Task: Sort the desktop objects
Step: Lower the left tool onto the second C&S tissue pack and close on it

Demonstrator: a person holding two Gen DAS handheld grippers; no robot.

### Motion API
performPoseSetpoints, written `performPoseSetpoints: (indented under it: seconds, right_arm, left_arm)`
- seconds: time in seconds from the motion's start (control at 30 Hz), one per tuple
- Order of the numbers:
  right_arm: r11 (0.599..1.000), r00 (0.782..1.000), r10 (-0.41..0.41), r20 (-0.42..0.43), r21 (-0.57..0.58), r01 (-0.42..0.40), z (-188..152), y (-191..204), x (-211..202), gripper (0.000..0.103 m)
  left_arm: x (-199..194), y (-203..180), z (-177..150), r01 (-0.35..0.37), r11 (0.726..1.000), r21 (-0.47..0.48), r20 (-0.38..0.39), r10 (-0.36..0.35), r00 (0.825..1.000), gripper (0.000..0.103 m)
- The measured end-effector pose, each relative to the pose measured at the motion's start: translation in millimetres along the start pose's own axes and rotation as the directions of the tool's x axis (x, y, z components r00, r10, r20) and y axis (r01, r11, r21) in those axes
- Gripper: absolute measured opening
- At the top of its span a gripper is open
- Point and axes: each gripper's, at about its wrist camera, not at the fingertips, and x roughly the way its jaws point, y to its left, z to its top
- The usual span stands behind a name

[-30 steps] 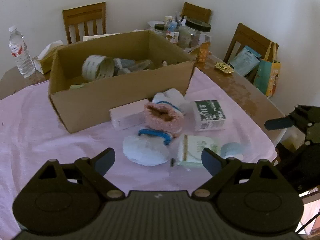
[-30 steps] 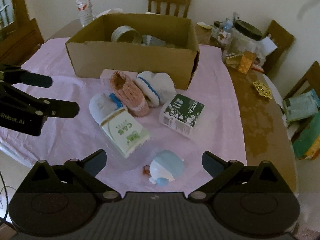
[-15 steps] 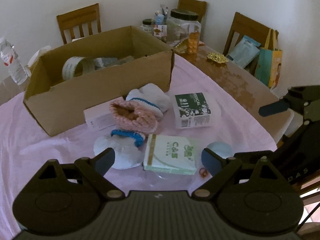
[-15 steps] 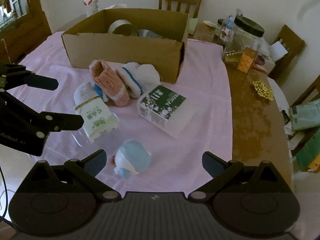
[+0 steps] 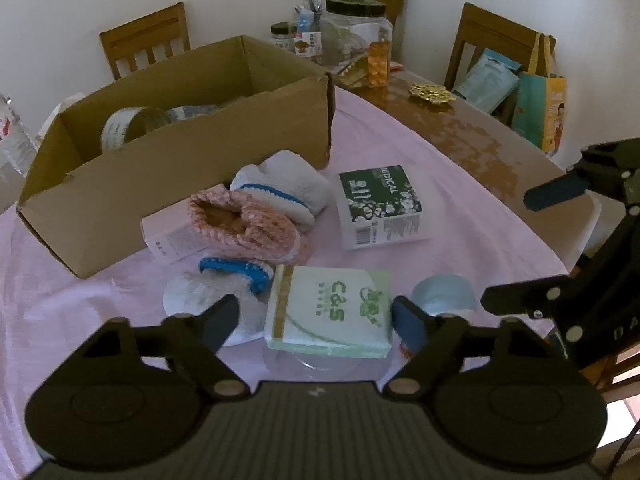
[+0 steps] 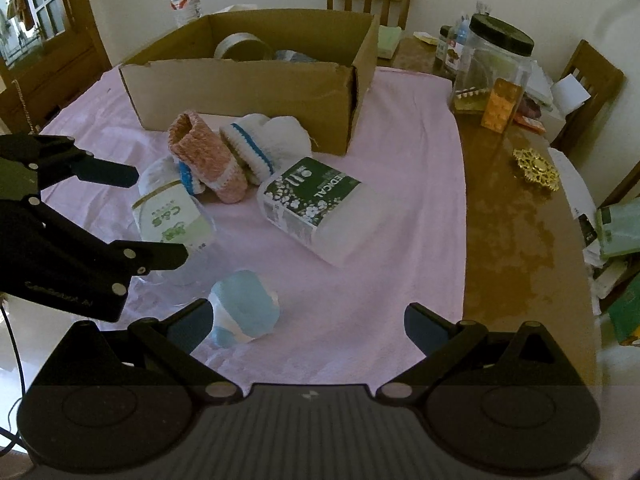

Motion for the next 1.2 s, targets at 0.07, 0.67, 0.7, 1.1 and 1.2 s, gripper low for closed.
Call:
performPoseSetpoints:
  seconds: [0.07, 0.67, 0.7, 1.1, 1.2]
  right_arm:
    - [1.000, 1.000, 0.001, 0.004, -0.002, -0.001, 1, -2, 0, 0.103]
    - [1.000, 1.000, 0.010, 0.004, -0.004, -0.010, 41, -31, 44, 0.103]
    - [1.000, 1.000, -0.003, -0.005, -0.013, 0.003, 43, -31, 49, 0.103]
    - [0.992, 0.992, -0.110, -0.062, -0.075, 0.105, 55, -51, 72, 0.103]
    - [0.991, 0.990, -0.126, -0.067, -0.055, 0.123, 58, -61, 73, 0.103]
  left_arm:
    - [1, 0, 0, 0.008, 1.000, -0.004, 0.004, -0.008, 1.000, 0.076]
    - [7, 10, 5, 0.039, 0.998, -0.055, -0.011, -0.040, 0.999, 0.064]
    - [7, 10, 6, 0.039, 0.998, -0.058, -0.010, -0.040, 0.999, 0.064]
    - [0, 15, 7, 0.051, 0.997, -0.056, -0.001, -0.051, 0.999, 0.064]
    - [-1, 15, 9, 0.055, 0.997, -0.053, 0.001, -0.055, 0.998, 0.064]
